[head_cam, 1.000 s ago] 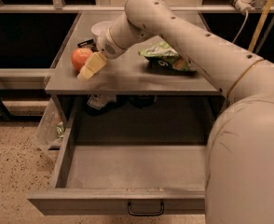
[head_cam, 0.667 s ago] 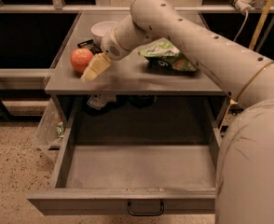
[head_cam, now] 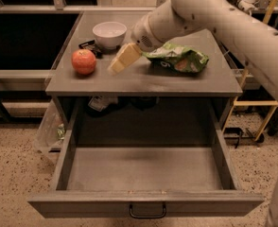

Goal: Pick apple from top drawer and place on counter

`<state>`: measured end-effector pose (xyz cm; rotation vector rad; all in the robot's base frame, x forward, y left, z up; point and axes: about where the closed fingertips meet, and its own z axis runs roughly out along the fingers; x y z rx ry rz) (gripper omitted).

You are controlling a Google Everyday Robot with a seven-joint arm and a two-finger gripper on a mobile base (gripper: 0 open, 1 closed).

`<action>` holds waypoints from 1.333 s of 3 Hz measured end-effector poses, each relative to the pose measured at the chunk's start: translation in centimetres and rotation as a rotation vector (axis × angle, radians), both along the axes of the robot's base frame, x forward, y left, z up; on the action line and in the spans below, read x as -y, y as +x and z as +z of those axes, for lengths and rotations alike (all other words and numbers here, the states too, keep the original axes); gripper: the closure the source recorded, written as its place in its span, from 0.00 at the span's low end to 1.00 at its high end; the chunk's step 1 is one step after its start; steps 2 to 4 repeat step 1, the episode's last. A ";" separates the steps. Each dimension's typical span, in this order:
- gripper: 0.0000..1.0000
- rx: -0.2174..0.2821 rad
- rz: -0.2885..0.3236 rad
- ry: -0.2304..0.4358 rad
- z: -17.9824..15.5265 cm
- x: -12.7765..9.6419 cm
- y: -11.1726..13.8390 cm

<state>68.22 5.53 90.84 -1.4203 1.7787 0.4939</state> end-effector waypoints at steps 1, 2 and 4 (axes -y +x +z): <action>0.00 0.000 -0.003 0.000 0.0 0.2 0.0; 0.00 0.000 -0.003 0.000 0.0 0.2 0.0; 0.00 0.000 -0.003 0.000 0.0 0.2 0.0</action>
Offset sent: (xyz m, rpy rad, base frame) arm 0.0000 0.0000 0.0000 0.0000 0.0000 0.0000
